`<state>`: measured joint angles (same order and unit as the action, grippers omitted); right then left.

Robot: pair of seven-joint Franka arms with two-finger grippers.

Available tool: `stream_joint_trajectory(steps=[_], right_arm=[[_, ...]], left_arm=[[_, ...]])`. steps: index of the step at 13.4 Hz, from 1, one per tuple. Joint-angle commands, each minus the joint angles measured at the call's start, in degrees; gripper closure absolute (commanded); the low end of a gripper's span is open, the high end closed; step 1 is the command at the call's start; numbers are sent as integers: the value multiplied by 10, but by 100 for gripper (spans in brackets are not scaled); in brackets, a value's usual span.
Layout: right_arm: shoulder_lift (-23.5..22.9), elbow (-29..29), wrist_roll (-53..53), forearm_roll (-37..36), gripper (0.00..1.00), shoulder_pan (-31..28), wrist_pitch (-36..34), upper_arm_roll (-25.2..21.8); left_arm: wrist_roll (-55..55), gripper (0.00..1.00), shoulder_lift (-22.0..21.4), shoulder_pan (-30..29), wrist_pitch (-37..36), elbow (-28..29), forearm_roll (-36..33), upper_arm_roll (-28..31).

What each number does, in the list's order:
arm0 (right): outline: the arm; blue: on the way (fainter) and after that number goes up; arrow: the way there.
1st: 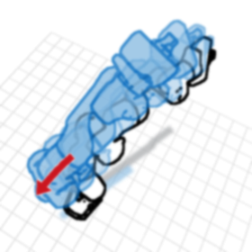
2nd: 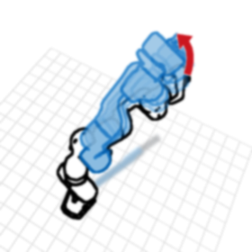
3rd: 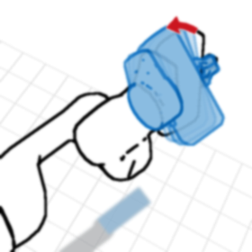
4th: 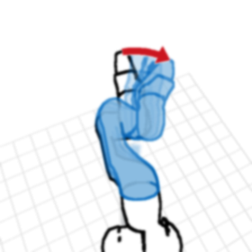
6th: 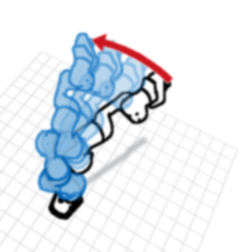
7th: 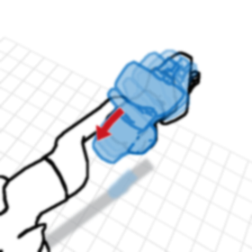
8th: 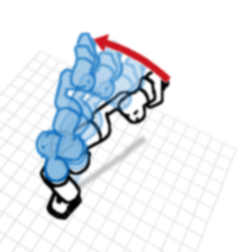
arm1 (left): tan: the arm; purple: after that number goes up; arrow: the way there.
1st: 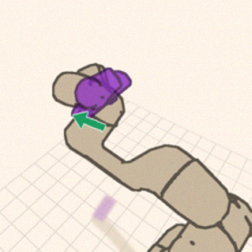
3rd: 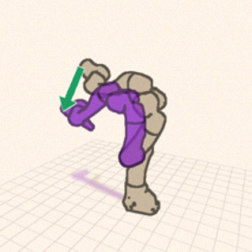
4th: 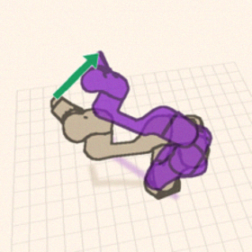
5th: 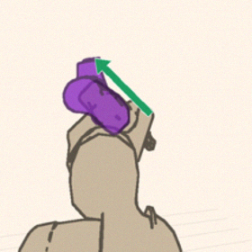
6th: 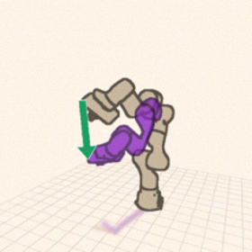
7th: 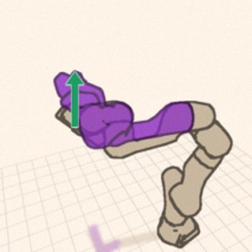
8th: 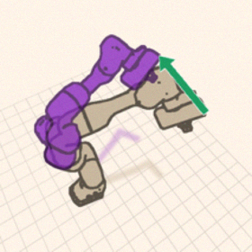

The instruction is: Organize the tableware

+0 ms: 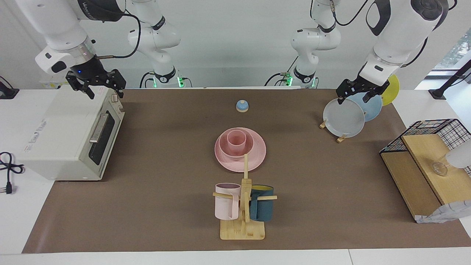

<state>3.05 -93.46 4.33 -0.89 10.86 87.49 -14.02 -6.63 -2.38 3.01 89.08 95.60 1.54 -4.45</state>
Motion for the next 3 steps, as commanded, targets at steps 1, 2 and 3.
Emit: stream_joint_trajectory(steps=[1,2,3], right_arm=[[-4,8,15,3,0,-5,-7,3],[-3,8,15,3,0,-6,-7,3],[-3,8,15,3,0,-6,-7,3]], left_arm=[[5,0,-5,-16,7,4,6,-8],[5,0,-5,-16,8,4,6,-8],[3,0,-5,-16,10,5,6,-8]])
